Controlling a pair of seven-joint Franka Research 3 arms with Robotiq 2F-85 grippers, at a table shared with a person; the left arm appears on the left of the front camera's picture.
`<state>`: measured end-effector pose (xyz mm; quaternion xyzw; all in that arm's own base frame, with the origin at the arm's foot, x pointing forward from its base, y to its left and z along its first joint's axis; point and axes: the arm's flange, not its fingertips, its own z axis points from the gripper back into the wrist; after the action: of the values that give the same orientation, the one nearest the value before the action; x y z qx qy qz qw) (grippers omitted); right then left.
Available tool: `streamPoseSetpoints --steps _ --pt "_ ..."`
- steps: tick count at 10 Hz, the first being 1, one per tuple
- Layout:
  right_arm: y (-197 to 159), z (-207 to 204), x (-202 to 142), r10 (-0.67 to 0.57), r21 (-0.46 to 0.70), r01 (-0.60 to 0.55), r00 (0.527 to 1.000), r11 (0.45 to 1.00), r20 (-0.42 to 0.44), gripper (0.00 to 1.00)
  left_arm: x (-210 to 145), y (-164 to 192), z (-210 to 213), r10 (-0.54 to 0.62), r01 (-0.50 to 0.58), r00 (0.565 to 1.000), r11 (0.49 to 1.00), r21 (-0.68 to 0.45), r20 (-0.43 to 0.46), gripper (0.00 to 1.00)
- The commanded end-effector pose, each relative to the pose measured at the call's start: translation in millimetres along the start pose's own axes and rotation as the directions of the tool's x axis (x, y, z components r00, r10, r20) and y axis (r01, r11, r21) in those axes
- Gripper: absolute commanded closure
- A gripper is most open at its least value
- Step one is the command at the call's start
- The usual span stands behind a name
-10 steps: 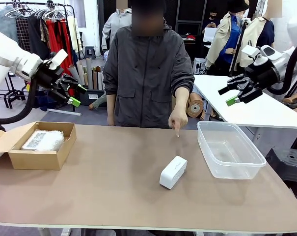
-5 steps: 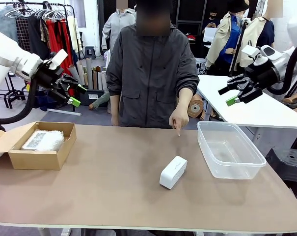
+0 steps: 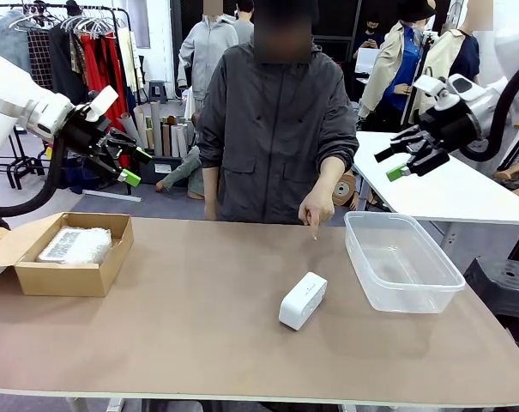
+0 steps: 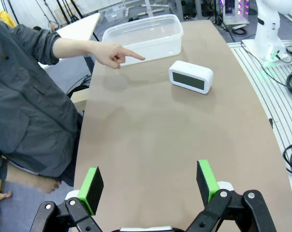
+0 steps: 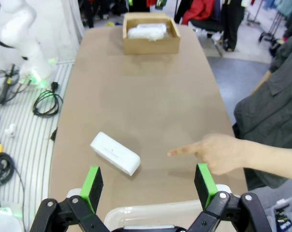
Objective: Separate and place wrapped and unwrapped clocks.
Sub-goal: Pick up the Digital clock indicated by the person.
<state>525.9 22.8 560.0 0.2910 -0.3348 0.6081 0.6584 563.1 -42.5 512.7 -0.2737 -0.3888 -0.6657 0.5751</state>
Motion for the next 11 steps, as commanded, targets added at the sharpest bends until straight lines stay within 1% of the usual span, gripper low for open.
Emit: streamPoseSetpoints --steps 1,3,4,5,7,8,9,10,11 --pt "25.7 -26.0 33.6 -0.085 -0.062 0.081 0.995 0.995 -0.057 0.0 0.5 -4.8 0.6 -0.003 0.003 1.0 1.0 0.011 0.0 0.0" --pt "45.8 -45.6 61.2 -0.214 -0.174 0.188 0.965 0.967 -0.151 0.0 0.5 -4.8 0.6 -0.003 0.003 1.0 1.0 0.011 0.0 0.0" --pt "54.9 -52.6 70.1 -0.298 -0.21 0.257 0.934 0.943 -0.197 0.0 0.5 -4.8 0.6 -0.003 0.003 1.0 1.0 0.011 0.0 0.0" --pt "65.4 -60.3 75.4 -0.31 -0.251 0.24 0.905 0.938 -0.291 0.0 0.5 -4.8 0.6 -0.003 0.003 1.0 1.0 0.011 0.0 0.0" --pt "79.7 -79.6 76.9 -0.332 -0.288 0.227 0.854 0.93 -0.4 0.0 0.5 -4.8 0.6 -0.003 0.003 1.0 1.0 0.011 0.0 0.0" --pt "84.3 -88.0 75.9 -0.347 -0.298 0.231 0.829 0.926 -0.439 0.0 0.5 -4.8 0.6 -0.003 0.003 1.0 1.0 0.011 0.0 0.0" --pt "87.3 -94.4 73.7 -0.364 -0.337 0.215 0.8 0.916 -0.478 0.0 0.5 -4.8 0.6 -0.003 0.003 1.0 1.0 0.011 0.0 0.0" --pt "88.8 -97.8 70.9 -0.365 -0.345 0.204 0.781 0.916 -0.506 0.0 0.5 -4.8 0.6 -0.003 0.003 1.0 1.0 0.011 0.0 0.0" --pt "88.2 -97.2 71.4 -0.348 -0.302 0.219 0.8 0.928 -0.489 0.0 0.5 -4.8 0.6 -0.003 0.003 1.0 1.0 0.011 0.0 0.0"
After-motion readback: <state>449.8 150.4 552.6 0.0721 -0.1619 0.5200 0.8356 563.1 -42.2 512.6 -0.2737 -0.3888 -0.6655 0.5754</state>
